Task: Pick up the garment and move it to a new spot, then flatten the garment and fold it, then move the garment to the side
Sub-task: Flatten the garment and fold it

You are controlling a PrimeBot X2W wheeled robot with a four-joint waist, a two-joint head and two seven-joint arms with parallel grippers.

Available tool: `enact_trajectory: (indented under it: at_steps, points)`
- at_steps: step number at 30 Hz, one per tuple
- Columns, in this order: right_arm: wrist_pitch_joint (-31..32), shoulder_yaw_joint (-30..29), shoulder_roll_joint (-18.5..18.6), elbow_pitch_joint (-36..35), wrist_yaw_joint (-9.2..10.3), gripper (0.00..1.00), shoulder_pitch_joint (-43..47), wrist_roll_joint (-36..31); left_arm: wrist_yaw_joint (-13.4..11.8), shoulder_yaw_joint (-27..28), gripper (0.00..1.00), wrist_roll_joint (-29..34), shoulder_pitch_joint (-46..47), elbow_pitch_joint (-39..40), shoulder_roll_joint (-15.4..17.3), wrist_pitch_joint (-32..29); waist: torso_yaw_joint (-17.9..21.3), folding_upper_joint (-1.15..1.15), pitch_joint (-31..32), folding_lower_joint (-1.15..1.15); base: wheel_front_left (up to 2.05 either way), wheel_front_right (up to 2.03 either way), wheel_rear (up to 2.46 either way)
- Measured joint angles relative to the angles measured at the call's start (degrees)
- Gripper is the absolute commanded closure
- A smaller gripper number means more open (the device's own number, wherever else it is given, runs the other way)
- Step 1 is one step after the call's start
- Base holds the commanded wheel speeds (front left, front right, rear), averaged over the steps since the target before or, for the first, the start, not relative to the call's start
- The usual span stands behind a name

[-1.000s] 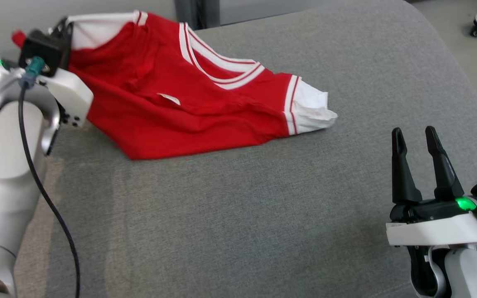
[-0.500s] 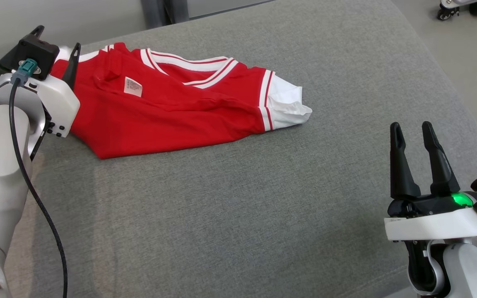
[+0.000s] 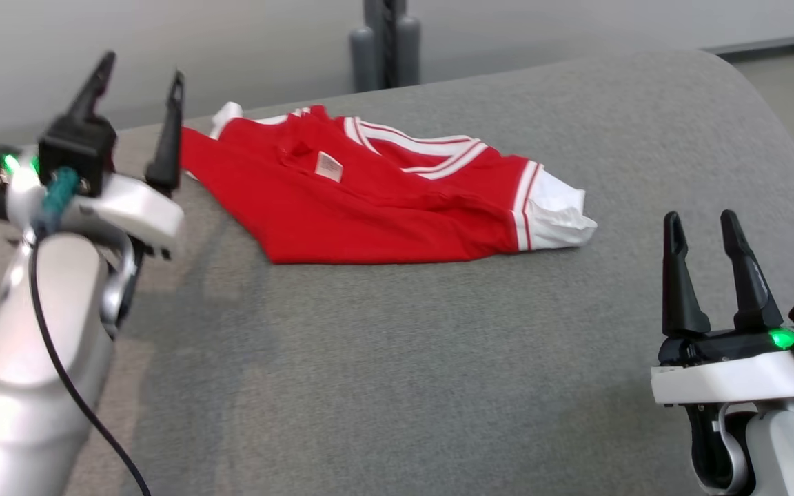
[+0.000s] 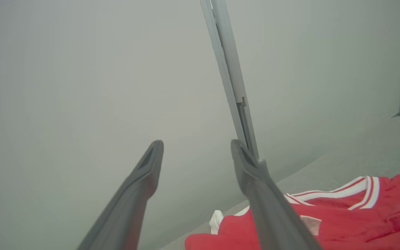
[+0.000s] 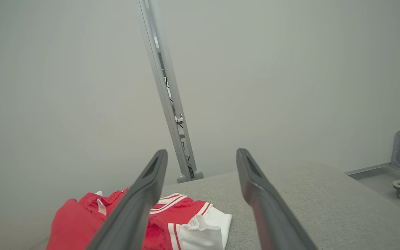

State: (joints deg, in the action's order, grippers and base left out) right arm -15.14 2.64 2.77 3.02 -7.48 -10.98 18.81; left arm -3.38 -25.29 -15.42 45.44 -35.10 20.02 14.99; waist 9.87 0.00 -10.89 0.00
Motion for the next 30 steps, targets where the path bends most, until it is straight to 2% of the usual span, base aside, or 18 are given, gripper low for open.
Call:
enact_trajectory:
  at_steps: [2,3,6,8,10,14,18,23,26,30]
  points:
    - [0.00,0.21,-0.02,0.45,-0.01,0.00,0.32,-1.16,-0.71,1.11,0.00,-0.65,-4.95,5.21,-0.56,0.00,-1.63,0.00,1.03,0.00,0.00,0.00,0.00]
    - [0.00,0.41,-0.05,1.04,0.00,0.00,0.69,-1.82,-0.73,2.54,0.00,-2.29,-10.28,10.71,-1.59,0.00,-3.33,0.00,2.01,0.00,0.00,0.00,0.00]
    - [0.00,0.60,-0.02,1.91,-0.01,0.00,1.01,-2.43,-0.57,3.56,0.00,-2.32,-18.27,17.08,-2.69,0.00,-5.93,0.00,3.32,0.00,0.00,0.00,0.00]
    - [0.00,1.61,0.10,3.36,0.00,0.00,1.01,-2.93,-1.88,5.60,0.00,-2.10,-25.30,21.85,-4.57,0.01,-8.40,0.00,4.47,0.00,0.00,0.00,0.00]
    - [0.01,2.05,0.91,6.33,0.00,0.00,1.01,-3.16,-1.72,7.02,0.00,0.51,-31.23,26.80,-7.27,0.01,-11.51,0.00,5.70,0.00,0.00,0.00,0.00]
    - [0.24,3.34,1.42,8.44,-0.01,0.00,0.30,-3.16,-1.70,9.13,0.00,2.46,-35.90,28.73,-10.21,0.01,-14.29,0.00,6.48,0.00,0.00,0.00,0.00]
    - [1.07,5.05,2.85,9.53,0.00,0.00,-2.12,-2.94,0.13,9.68,0.00,4.47,-37.12,29.39,-12.56,0.00,-16.91,0.00,6.51,0.00,0.00,0.00,0.00]
    - [5.97,6.56,3.88,13.52,0.00,0.00,-11.93,-0.78,2.67,9.51,0.00,7.08,-37.06,29.54,-14.61,0.00,-20.87,0.00,5.00,0.00,0.00,0.00,0.00]
    - [8.55,6.88,4.67,18.25,-0.01,0.00,-18.59,0.93,3.72,9.05,0.00,7.73,-36.73,29.42,-15.59,0.00,-23.02,0.00,3.78,0.00,0.00,0.00,0.00]
    - [12.66,5.05,6.03,27.89,0.00,0.00,-25.76,2.70,4.50,8.26,0.00,7.77,-36.44,28.92,-16.60,0.00,-26.39,0.00,2.10,0.00,0.00,0.00,0.00]
